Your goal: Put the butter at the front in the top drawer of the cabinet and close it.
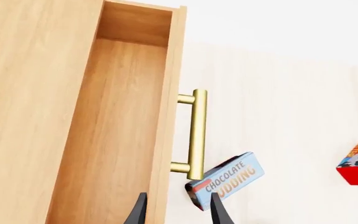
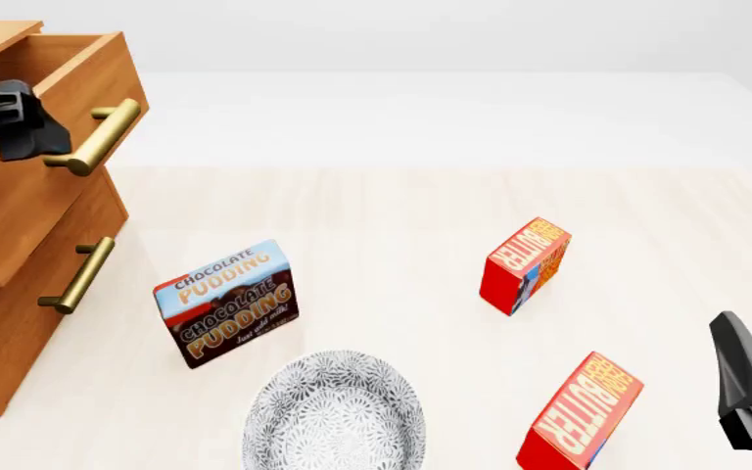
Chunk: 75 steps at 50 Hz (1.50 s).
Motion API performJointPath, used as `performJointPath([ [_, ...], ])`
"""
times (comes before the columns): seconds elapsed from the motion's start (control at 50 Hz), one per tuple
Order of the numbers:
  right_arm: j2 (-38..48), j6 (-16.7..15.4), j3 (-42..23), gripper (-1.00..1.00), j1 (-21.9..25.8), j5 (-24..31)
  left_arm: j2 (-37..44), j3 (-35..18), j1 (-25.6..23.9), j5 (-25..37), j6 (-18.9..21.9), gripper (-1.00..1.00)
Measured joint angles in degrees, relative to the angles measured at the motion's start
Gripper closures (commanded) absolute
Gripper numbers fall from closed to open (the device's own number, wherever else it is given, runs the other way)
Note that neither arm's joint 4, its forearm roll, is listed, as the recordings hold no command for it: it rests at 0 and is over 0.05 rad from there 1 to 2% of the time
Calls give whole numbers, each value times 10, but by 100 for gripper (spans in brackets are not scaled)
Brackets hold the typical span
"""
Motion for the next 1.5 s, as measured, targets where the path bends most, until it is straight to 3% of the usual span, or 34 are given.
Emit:
performJointPath([
  [1.5, 0, 0, 0, -100, 0, 0, 55, -41, -160, -11, -43, -100],
])
